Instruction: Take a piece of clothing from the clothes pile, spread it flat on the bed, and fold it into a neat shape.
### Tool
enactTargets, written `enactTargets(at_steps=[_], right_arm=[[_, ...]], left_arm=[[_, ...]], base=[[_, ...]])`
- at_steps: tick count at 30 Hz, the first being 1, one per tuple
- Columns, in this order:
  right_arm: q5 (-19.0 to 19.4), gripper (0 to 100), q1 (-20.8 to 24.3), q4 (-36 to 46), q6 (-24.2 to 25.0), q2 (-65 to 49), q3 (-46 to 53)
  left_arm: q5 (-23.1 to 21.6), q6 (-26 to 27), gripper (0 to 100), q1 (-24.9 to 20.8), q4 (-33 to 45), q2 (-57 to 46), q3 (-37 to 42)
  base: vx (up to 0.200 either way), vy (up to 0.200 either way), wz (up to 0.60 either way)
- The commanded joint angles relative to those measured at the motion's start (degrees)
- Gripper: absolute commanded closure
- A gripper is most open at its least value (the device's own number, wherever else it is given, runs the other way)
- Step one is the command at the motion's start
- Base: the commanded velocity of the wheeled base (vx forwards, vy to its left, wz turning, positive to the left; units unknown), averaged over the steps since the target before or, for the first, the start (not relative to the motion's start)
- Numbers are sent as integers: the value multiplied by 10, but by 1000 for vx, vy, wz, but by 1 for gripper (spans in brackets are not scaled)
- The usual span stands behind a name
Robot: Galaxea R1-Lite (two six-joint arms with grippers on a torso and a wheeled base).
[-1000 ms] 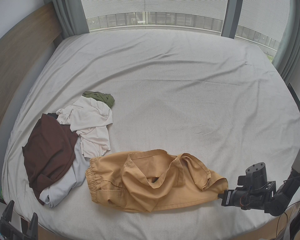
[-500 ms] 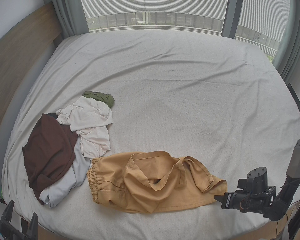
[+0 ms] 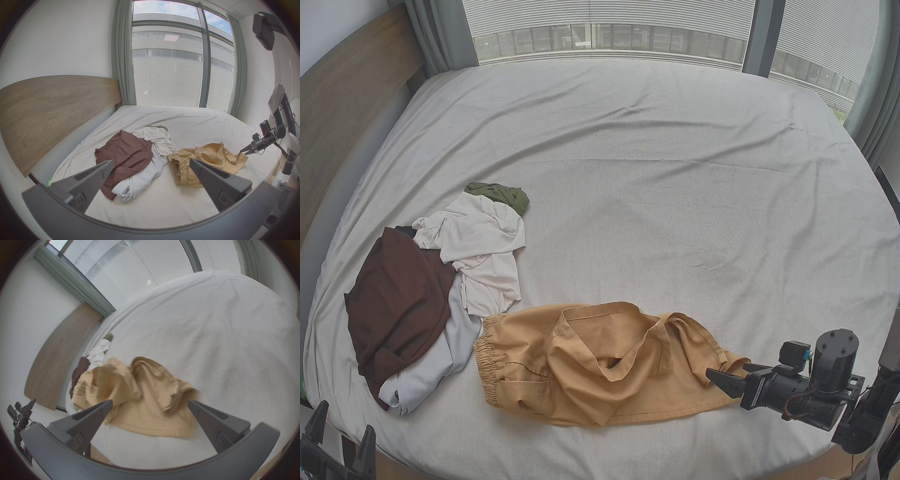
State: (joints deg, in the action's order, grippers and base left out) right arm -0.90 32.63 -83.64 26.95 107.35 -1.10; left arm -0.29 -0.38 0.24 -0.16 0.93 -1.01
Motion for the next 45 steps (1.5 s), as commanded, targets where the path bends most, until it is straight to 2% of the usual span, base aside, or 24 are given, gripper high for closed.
enactTargets(at_steps=[1,6,7,9,14,24,28,29,30,33,36,38,40,41,42,45], right_arm=[[1,0,33,-12,-1,-34,-15],[20,0,61,-44,-2,-35,-36],[43,0,76,-45,-1,-43,-55],[56,0,89,-45,-1,-43,-75],[68,0,119,-41,-2,-18,-129],[122,0,126,37,-1,0,-248],[125,0,127,52,-1,1,-265],[126,0,128,53,-1,4,-266],[125,0,129,53,-1,8,-266],[125,0,132,54,-1,8,-266],[125,0,132,52,1,8,-264],[125,0,129,47,4,8,-261],[125,0,125,46,6,7,-260],[125,0,125,46,6,7,-260],[125,0,122,48,7,8,-259],[125,0,122,51,10,8,-257]], left_arm=[[-1,0,0,0,0,-9,10],[-1,0,0,0,0,-9,10],[-1,0,0,0,0,-9,10],[-1,0,0,0,0,-9,10],[-1,0,0,0,0,-9,10],[-1,1,0,0,0,-9,10],[-13,11,0,0,-1,-9,10],[-30,5,0,-2,-31,-7,-23],[-38,-2,0,-11,-61,31,-109],[-41,-29,0,-60,-58,136,-224],[-64,-101,0,-118,-52,199,-232],[-91,-167,0,-137,-58,243,-239],[-115,-208,0,-140,-71,282,-245],[-117,-210,0,-140,-74,285,-245],[-139,-216,0,-140,-120,355,-239],[-147,-216,0,-140,-158,397,-228]], base=[[0,0,0],[0,0,0],[0,0,0],[0,0,0],[0,0,0],[0,0,0],[0,0,0],[0,0,0],[0,0,0],[0,0,0],[0,0,0],[0,0,0],[0,0,0],[0,0,0],[0,0,0],[0,0,0]])
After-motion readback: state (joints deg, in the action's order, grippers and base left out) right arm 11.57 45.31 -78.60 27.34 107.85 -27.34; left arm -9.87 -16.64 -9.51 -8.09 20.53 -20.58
